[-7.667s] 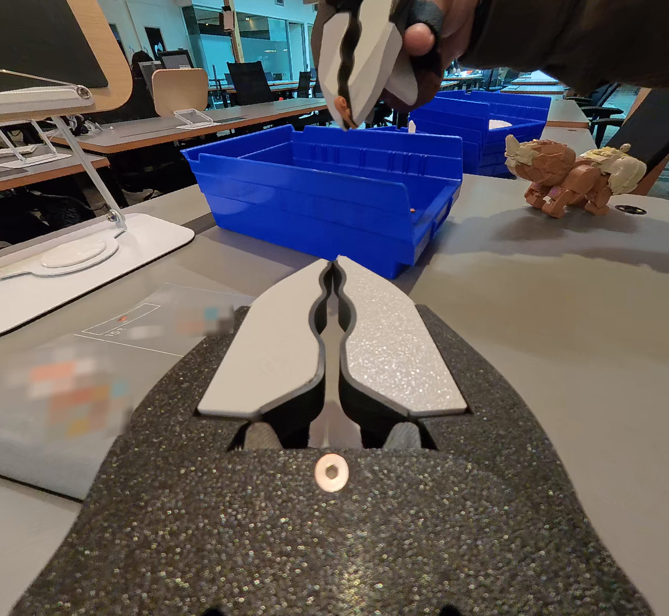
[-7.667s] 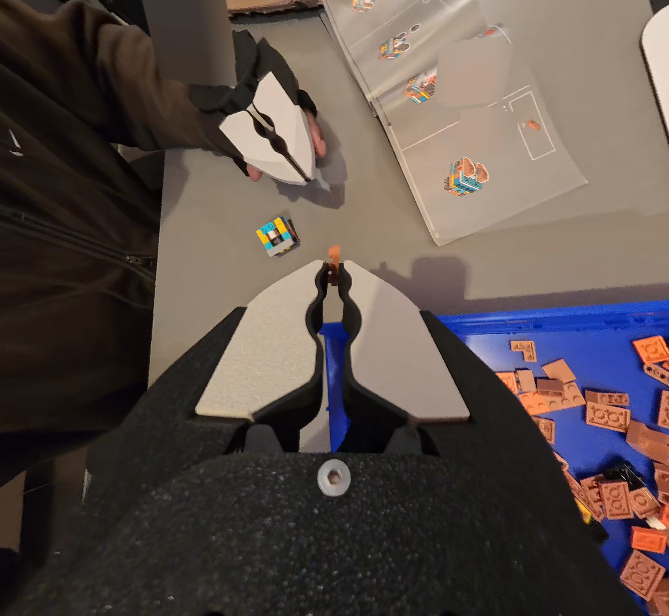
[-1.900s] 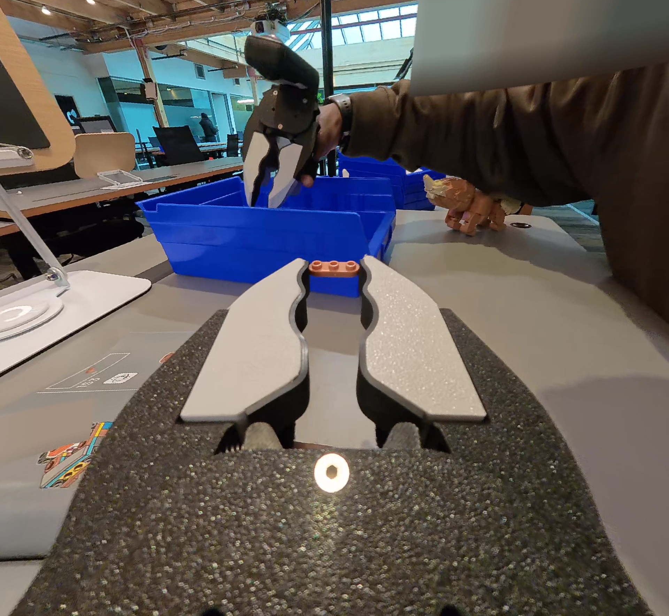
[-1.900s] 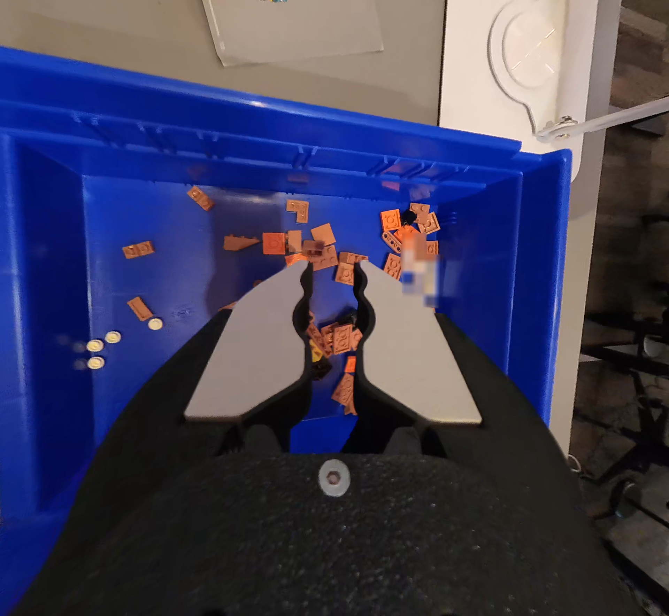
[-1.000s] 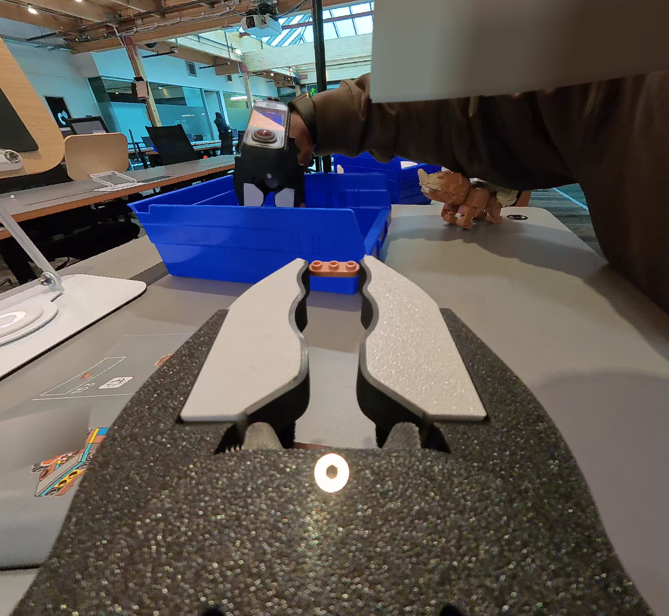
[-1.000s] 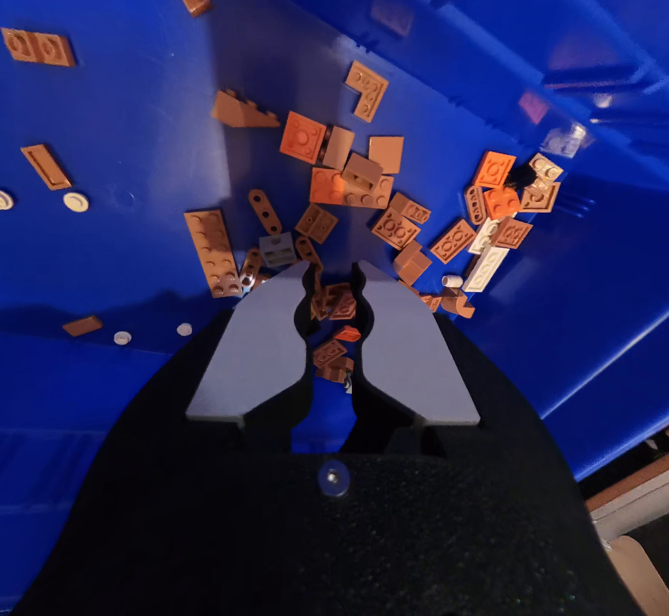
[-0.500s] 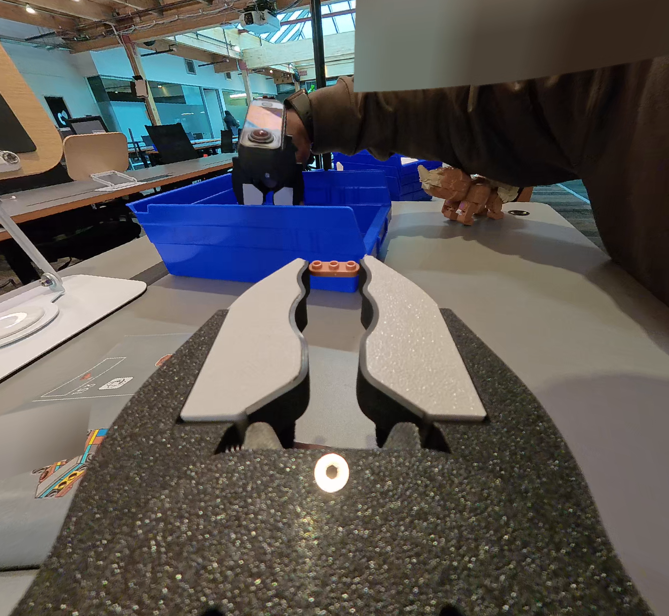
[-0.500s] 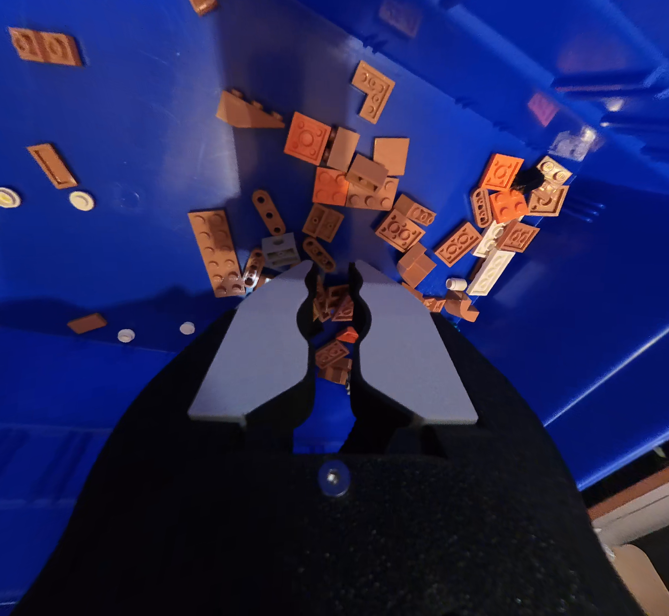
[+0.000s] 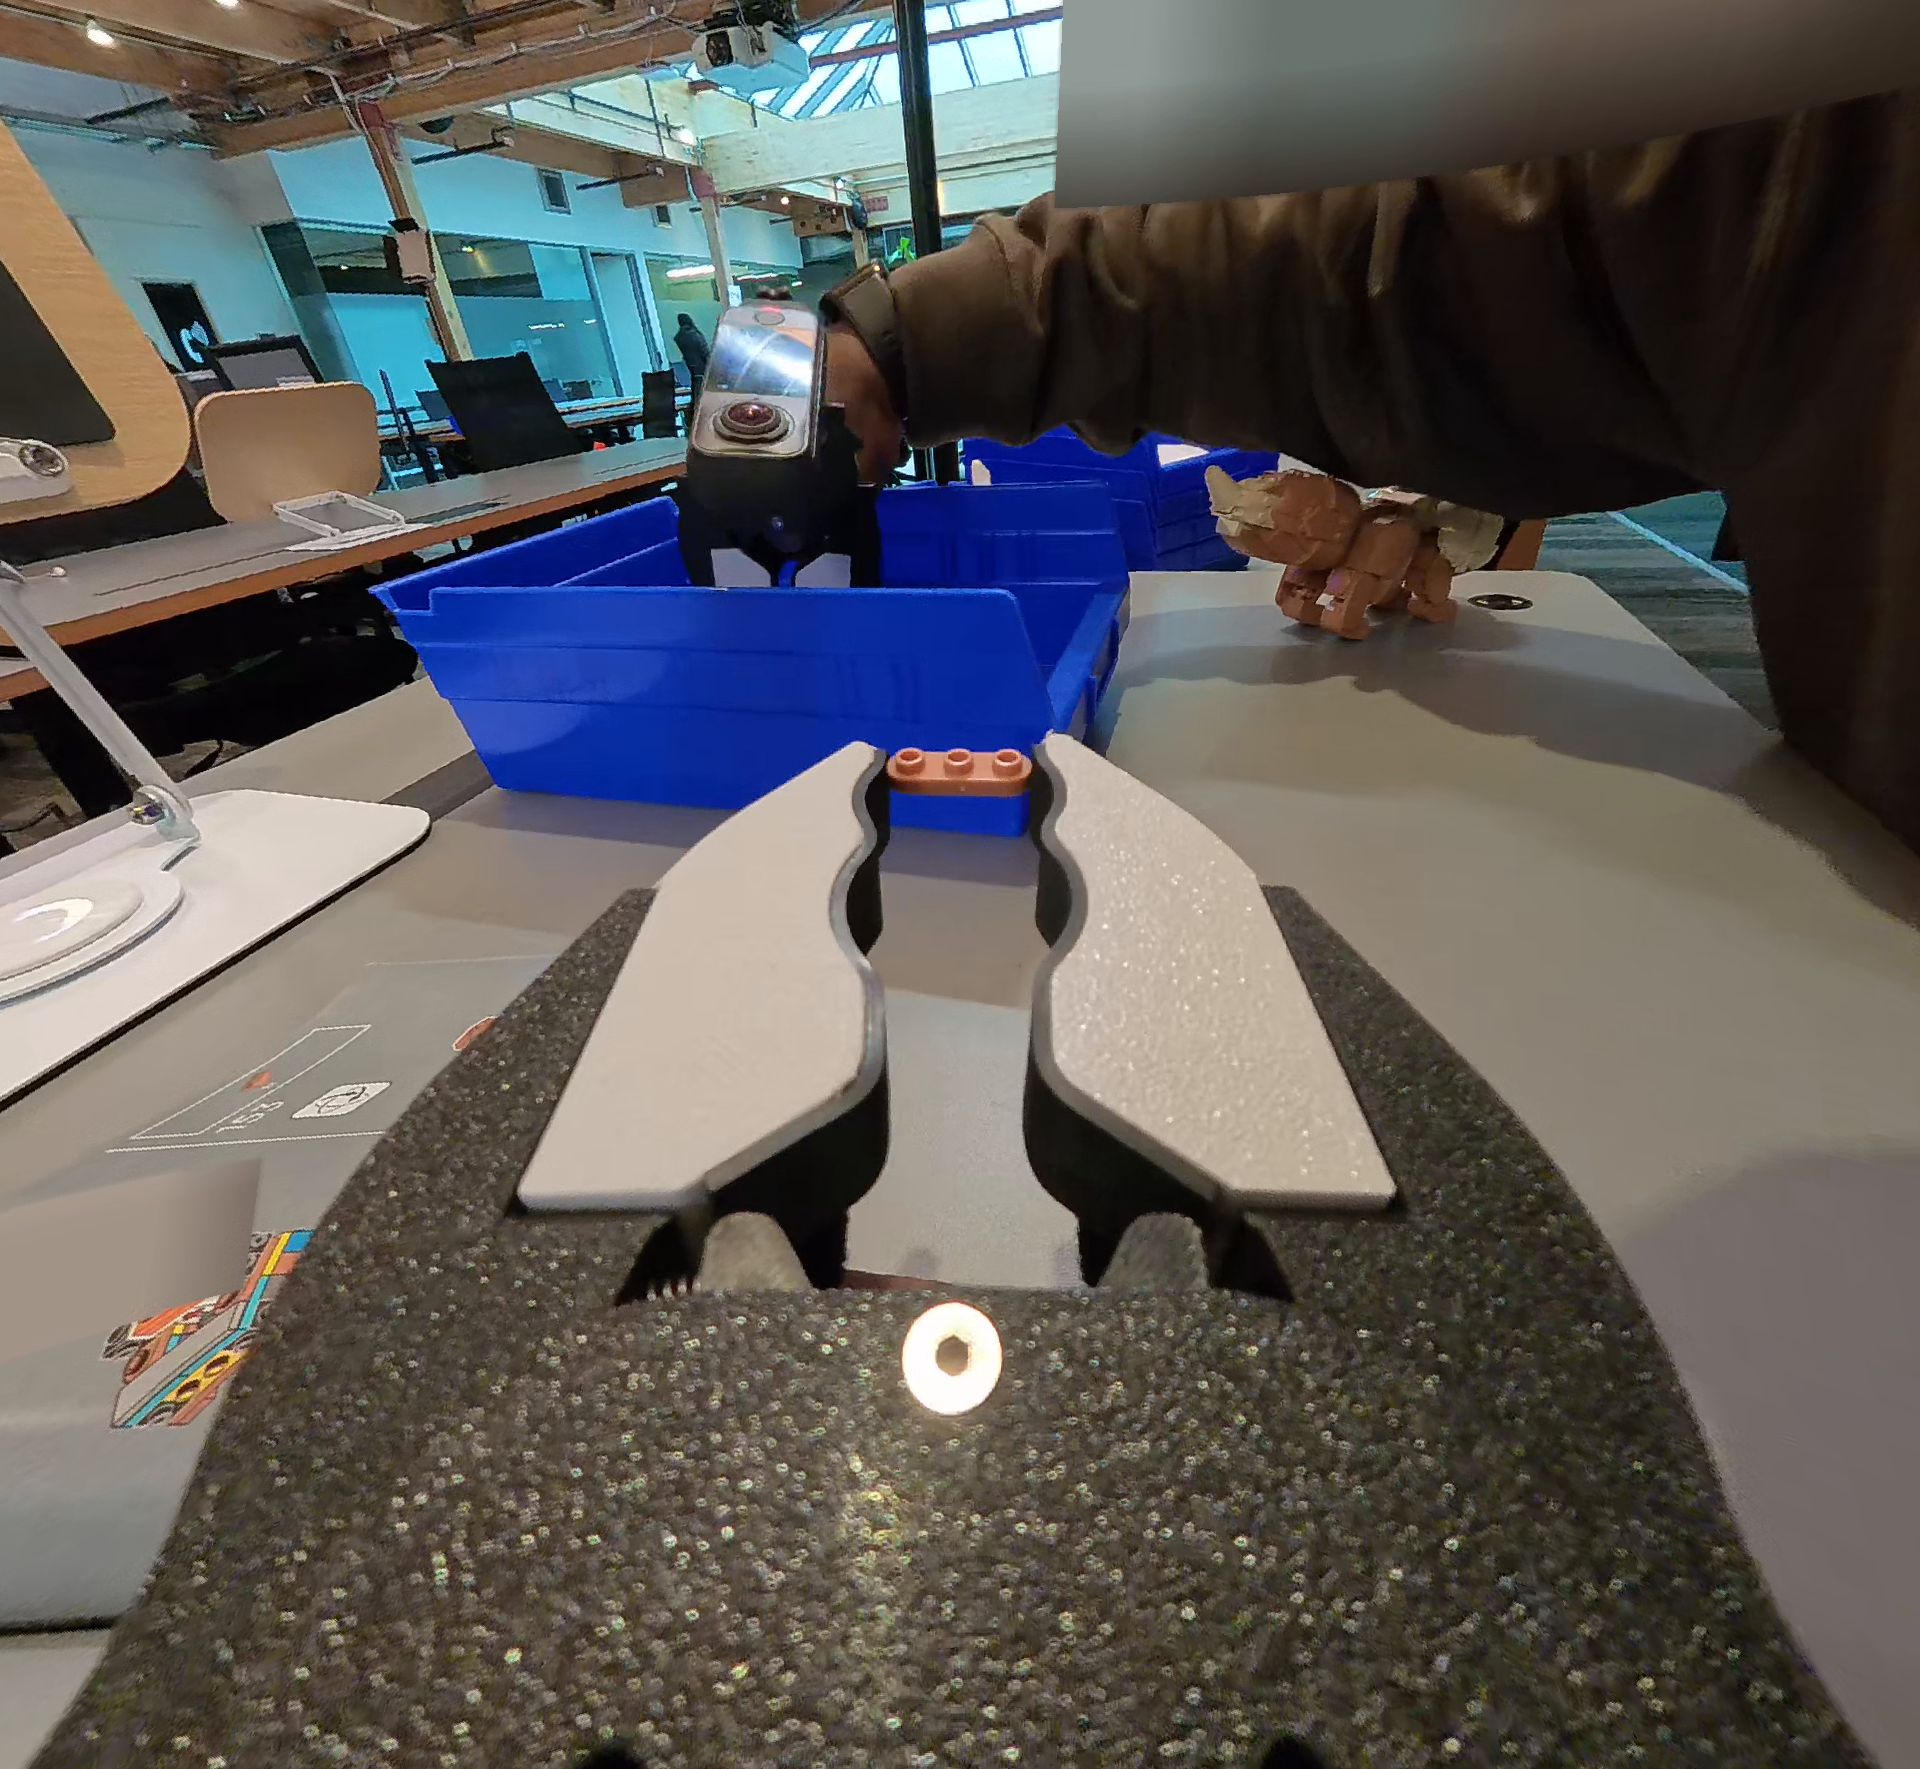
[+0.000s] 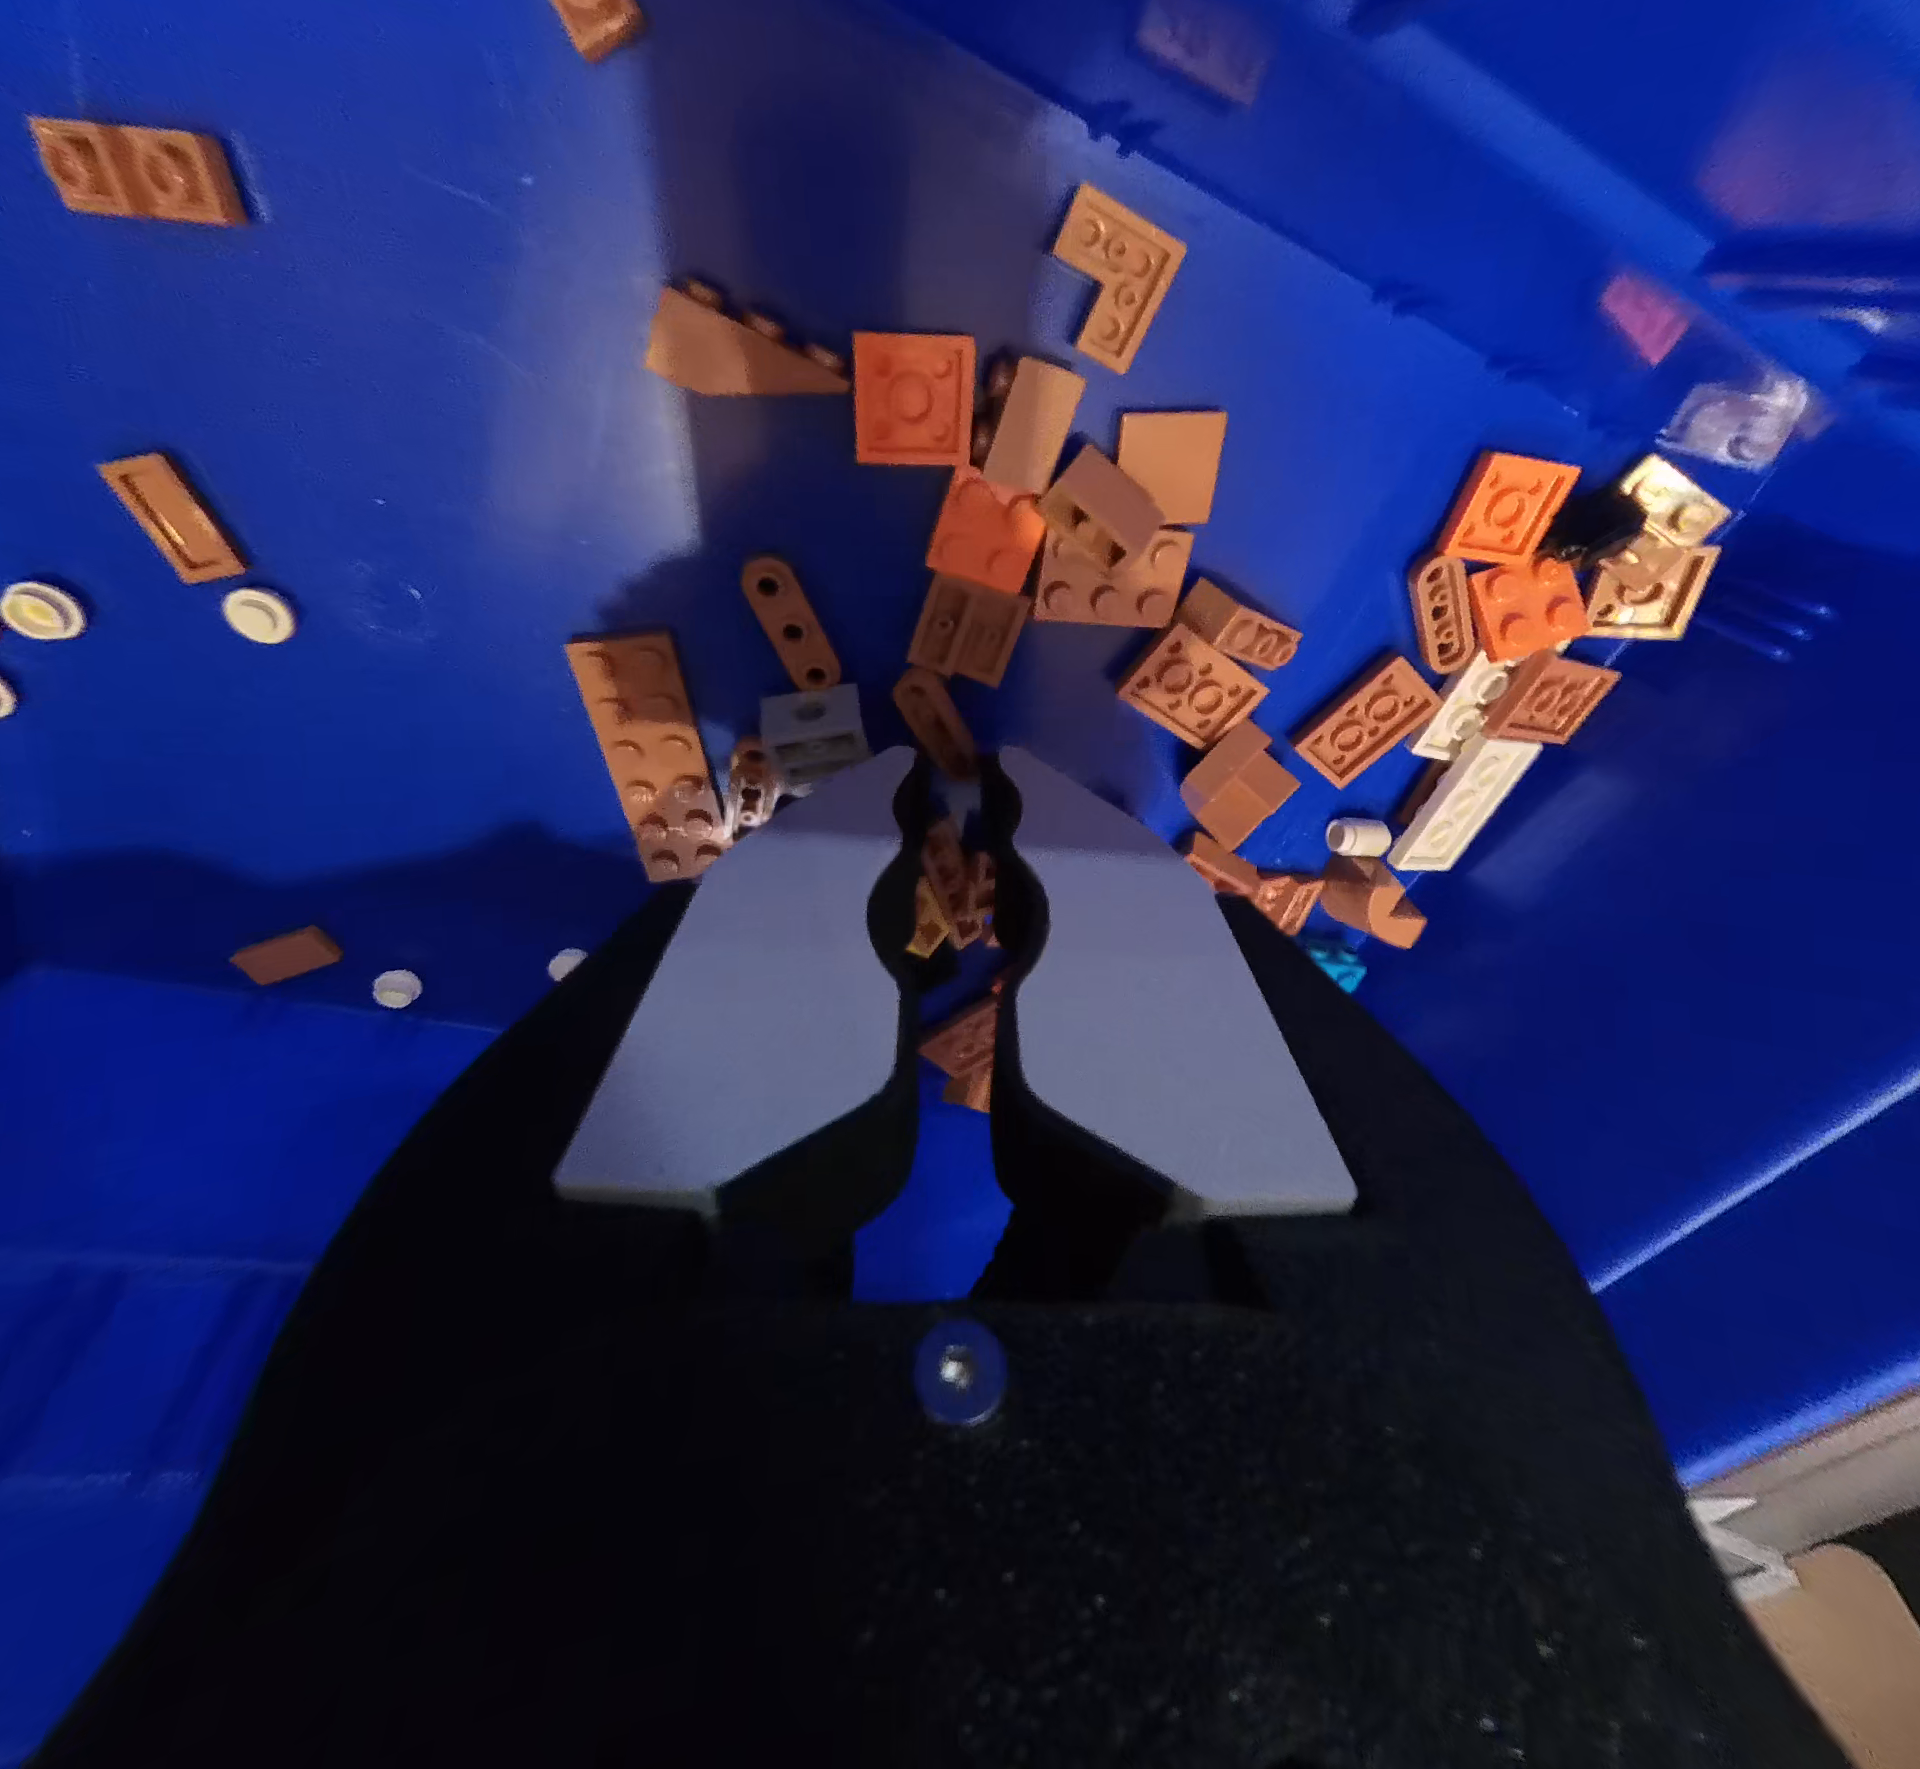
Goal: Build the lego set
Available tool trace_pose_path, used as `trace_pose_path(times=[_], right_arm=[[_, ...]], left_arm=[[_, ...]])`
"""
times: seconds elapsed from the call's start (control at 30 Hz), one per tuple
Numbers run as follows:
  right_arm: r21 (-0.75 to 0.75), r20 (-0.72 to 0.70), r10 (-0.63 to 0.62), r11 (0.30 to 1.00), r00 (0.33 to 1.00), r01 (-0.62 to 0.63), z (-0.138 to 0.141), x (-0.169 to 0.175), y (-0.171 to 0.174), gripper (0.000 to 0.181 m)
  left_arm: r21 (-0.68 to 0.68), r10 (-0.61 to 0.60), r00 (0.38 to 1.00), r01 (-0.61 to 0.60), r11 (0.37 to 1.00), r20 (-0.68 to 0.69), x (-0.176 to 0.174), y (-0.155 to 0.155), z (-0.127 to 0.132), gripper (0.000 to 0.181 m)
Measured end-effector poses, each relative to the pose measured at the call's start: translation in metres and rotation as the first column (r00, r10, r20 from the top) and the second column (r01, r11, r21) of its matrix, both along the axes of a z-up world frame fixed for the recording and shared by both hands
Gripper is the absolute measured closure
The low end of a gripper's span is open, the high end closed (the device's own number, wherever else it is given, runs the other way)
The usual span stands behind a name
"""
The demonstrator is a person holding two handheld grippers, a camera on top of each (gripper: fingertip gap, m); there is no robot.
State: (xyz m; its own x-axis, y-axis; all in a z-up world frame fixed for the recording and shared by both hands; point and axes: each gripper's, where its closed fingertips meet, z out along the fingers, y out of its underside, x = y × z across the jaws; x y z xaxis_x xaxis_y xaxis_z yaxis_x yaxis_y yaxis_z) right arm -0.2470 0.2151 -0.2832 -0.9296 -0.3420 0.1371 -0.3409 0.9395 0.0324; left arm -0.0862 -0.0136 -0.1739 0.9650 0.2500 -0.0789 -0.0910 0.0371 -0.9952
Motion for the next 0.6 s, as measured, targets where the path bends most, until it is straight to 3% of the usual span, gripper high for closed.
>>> trace_pose_path(times=[0.13,0.27,0.43,0.6], right_arm=[[-0.042,-0.043,-0.058,0.998,0.997,0.056,0.019,0.004,0.0,0.172],[-0.148,-0.098,-0.128,0.983,0.987,0.113,0.057,0.026,-0.01,0.172],[-0.376,-0.109,-0.178,0.918,0.978,0.126,0.114,0.095,-0.045,0.172],[-0.584,-0.083,-0.216,0.801,0.973,0.128,0.132,0.169,-0.094,0.173]], left_arm=[[-0.025,-0.007,1.0,0.007,1.0,0.003,0.002,0.001,-0.003,0.156],[-0.114,-0.063,0.998,0.066,0.991,0.028,0.011,0.004,-0.014,0.156],[-0.327,-0.148,0.985,0.17,0.93,0.093,0.026,0.002,-0.044,0.156],[-0.48,-0.172,0.977,0.211,0.851,0.124,0.034,-0.008,-0.067,0.155]])
